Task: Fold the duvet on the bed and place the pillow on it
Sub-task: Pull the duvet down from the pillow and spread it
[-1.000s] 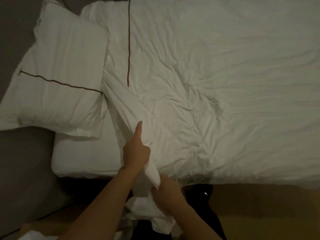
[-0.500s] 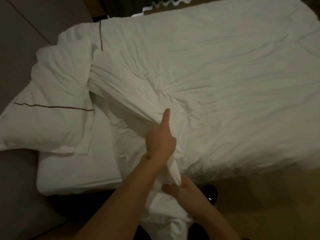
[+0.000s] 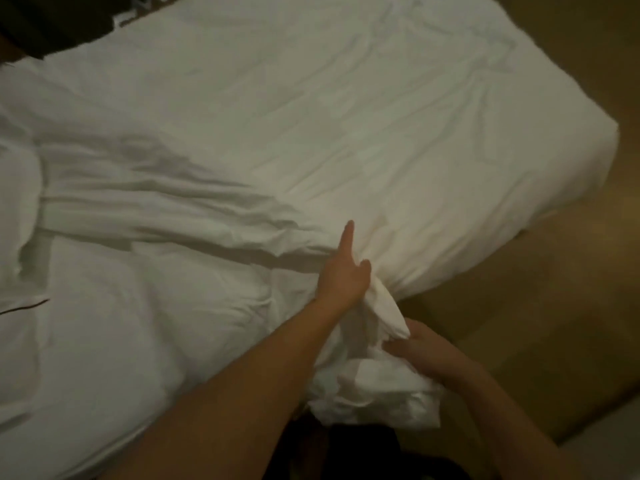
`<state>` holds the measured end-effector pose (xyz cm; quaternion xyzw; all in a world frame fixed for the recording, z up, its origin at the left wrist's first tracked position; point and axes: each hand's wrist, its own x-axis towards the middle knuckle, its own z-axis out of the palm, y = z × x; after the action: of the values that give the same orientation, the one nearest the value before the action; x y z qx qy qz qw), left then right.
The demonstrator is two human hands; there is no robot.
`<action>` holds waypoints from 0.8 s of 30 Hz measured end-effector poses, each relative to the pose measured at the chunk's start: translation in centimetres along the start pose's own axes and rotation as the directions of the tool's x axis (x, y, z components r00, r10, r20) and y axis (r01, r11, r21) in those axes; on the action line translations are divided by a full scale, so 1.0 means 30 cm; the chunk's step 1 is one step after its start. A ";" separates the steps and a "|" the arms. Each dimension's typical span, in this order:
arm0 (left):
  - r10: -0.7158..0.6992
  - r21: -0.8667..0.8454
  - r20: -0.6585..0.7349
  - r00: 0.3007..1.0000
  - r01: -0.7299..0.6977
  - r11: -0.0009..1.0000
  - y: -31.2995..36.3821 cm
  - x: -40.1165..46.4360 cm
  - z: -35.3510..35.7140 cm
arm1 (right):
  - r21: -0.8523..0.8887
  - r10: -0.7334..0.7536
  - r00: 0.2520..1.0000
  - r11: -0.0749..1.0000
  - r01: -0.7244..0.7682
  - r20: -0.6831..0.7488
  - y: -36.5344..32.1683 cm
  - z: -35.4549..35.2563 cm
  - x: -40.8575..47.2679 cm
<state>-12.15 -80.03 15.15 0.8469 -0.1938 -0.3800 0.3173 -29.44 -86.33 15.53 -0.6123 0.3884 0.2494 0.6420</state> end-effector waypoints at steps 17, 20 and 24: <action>0.183 0.899 0.099 0.978 -0.167 0.406 -0.487 0.317 -0.177 | -0.588 -0.349 0.816 0.809 0.013 -0.461 0.171 -0.050 0.560; 0.239 0.938 0.181 0.954 -0.241 0.249 -0.537 0.429 -0.191 | -0.656 -0.440 0.805 0.750 0.086 -0.398 0.161 -0.025 0.669; 0.412 0.918 0.133 0.902 -0.269 0.293 -0.508 0.528 -0.215 | -0.596 -0.528 0.738 0.774 0.215 -0.420 0.205 -0.051 0.746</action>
<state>4.19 -75.49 -0.25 0.8384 -0.5257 -0.0749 -0.1231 -21.78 -90.52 -6.01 -0.8717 0.3441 0.0108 0.3487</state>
